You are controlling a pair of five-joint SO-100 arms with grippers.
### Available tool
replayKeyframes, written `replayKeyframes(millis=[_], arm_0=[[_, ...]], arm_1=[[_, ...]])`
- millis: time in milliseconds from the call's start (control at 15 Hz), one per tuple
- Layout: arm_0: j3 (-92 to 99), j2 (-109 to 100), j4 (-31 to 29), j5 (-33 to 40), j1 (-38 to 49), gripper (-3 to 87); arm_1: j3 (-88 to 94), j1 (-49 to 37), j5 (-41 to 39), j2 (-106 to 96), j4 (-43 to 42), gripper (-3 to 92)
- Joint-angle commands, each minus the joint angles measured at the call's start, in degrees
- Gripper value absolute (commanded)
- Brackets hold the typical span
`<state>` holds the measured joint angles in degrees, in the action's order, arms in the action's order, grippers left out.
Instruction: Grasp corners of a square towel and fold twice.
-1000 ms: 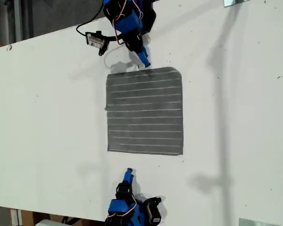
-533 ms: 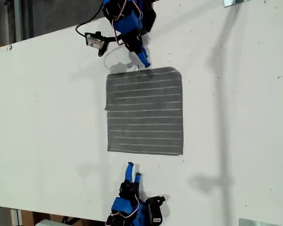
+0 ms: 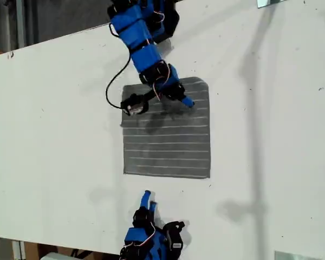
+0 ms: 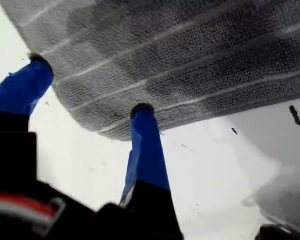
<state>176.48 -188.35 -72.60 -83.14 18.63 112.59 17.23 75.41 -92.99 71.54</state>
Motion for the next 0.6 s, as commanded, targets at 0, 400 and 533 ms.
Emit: replayKeyframes(millis=[0,400,533], arm_0=[[-2.72,1.67,-1.23,2.11,3.34,24.1],[-1.49,-0.62,-1.23,2.37,2.02,23.5],[-1.41,-0.7,-1.23,2.37,2.02,23.3]], arm_1=[[1.14,2.37,4.92,-0.62,-1.93,35.0],[8.96,6.42,12.3,-2.64,-4.83,34.5],[10.11,9.05,15.12,-3.96,-4.66,34.4]])
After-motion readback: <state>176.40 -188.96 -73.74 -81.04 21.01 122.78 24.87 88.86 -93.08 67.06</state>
